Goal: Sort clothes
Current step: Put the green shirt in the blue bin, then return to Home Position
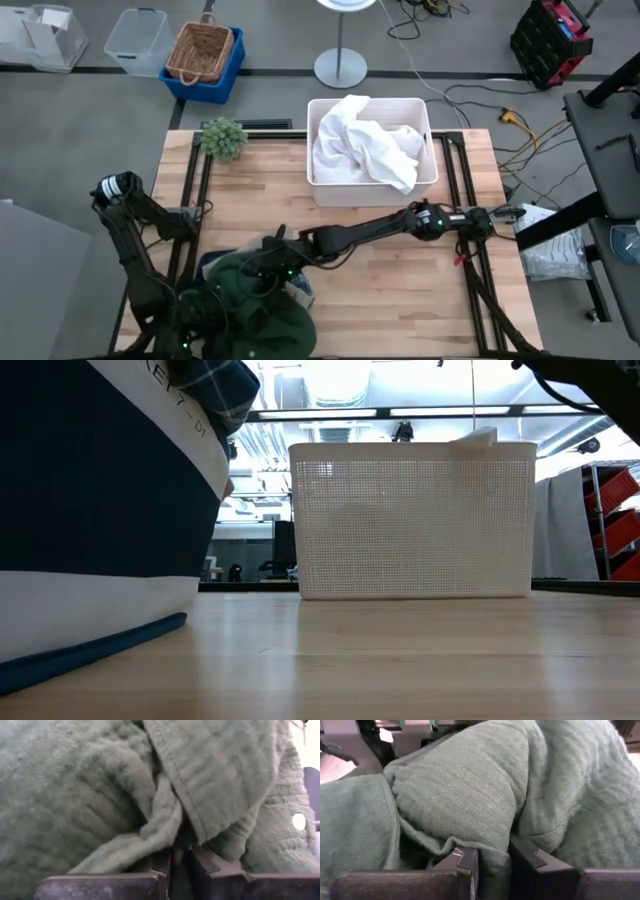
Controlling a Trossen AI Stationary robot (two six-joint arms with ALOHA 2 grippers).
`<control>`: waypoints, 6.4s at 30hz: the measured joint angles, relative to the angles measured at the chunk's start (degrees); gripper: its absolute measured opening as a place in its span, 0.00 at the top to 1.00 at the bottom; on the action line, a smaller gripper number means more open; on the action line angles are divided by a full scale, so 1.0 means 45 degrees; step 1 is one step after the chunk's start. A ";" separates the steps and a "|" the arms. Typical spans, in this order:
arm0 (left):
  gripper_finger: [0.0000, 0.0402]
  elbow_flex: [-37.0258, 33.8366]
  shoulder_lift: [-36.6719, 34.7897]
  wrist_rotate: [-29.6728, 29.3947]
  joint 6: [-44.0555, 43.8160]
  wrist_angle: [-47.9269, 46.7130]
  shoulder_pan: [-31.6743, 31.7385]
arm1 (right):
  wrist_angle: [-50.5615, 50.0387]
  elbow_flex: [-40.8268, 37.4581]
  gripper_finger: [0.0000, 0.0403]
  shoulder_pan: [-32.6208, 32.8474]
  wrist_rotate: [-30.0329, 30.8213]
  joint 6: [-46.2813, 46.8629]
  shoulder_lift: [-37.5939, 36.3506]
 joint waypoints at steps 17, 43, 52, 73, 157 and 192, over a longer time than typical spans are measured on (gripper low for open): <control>0.82 0.2201 -0.0005 0.0807 -0.0021 -0.2966 -0.0113 | -0.1258 0.0034 0.56 0.0243 -0.0093 0.0243 -0.1475; 0.58 0.5771 0.0010 0.4462 0.0338 -0.4488 -0.0093 | -0.3241 0.0058 0.50 0.0520 0.0320 0.0226 -0.3338; 0.58 0.7119 0.0005 0.2689 0.3229 -0.4546 -0.0093 | -0.3534 0.0058 0.52 0.0812 0.0608 -0.0470 -0.3988; 0.62 0.8559 -0.1595 -0.4965 1.3018 -0.4511 0.1174 | -0.2926 0.0030 0.68 0.2224 0.4449 -0.5449 -0.6419; 0.62 -0.4931 -0.9870 0.2313 1.6070 1.1215 1.0738 | 0.2512 -1.6847 0.97 -0.3224 0.3235 -0.2181 -2.0128; 0.62 -1.0343 -1.1971 0.3688 1.7970 1.4297 1.2153 | 0.3826 -2.3458 0.97 -0.2540 0.2225 -0.3541 -2.8878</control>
